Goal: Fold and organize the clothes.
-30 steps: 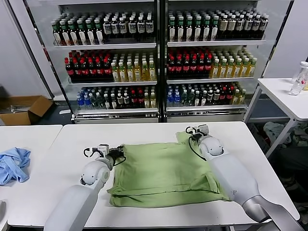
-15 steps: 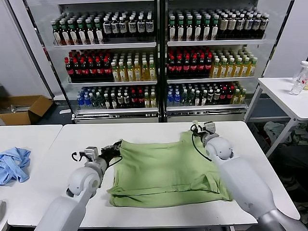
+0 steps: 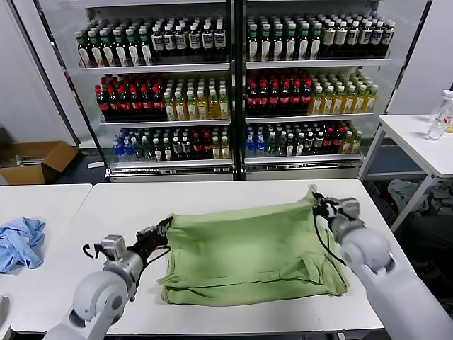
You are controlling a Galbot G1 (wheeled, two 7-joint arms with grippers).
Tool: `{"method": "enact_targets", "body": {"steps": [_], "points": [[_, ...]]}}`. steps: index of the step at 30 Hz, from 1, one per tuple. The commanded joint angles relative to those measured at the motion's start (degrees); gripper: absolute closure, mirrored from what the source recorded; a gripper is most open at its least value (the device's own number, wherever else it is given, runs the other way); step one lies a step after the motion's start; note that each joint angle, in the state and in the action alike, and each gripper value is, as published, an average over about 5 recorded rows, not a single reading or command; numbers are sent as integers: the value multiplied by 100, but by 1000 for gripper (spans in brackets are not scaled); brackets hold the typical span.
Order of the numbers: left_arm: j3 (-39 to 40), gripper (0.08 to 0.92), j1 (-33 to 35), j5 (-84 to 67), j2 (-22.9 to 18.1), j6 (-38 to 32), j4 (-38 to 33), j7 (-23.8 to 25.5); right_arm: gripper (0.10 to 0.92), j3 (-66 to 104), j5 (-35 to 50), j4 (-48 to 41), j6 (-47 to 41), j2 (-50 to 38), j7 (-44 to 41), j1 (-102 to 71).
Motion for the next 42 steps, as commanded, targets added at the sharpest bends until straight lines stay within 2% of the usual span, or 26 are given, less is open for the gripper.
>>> {"method": "enact_targets", "body": {"steps": [1, 10, 17, 21, 26, 31, 35, 39, 42], "points": [[-119, 906, 972, 304, 51, 209, -505, 76, 917, 1047, 35, 1097, -40, -292, 94, -1978], [77, 895, 1060, 777, -165, 231, -287, 42, 917, 844, -213, 1022, -45, -113, 180, -2181], [45, 724, 1114, 859, -360, 227, -559, -68, 890, 736, -485, 1131, -35, -2, 170, -2188], [-105, 612, 1411, 1004, -626, 193, -968, -245, 798, 898, -613, 1396, -3, -3, 135, -2426], [31, 465, 1872, 1925, -1407, -118, -1128, -583, 659, 1105, -790, 1625, 82, 47, 99, -2756], [382, 326, 1817, 3043, -2048, -628, -459, -834, 512, 1142, -931, 1655, 139, 120, 98, -2913], [477, 217, 1576, 3561, -2317, -823, 96, -1007, 373, 1150, -956, 1653, 154, 131, 100, -2937], [515, 180, 1398, 3954, -2426, -991, 474, -1072, 263, 1183, -955, 1636, 173, 122, 83, -2961], [534, 178, 1335, 4121, -2499, -1075, 690, -1146, 219, 1205, -952, 1613, 186, 120, 64, -2973]]}}
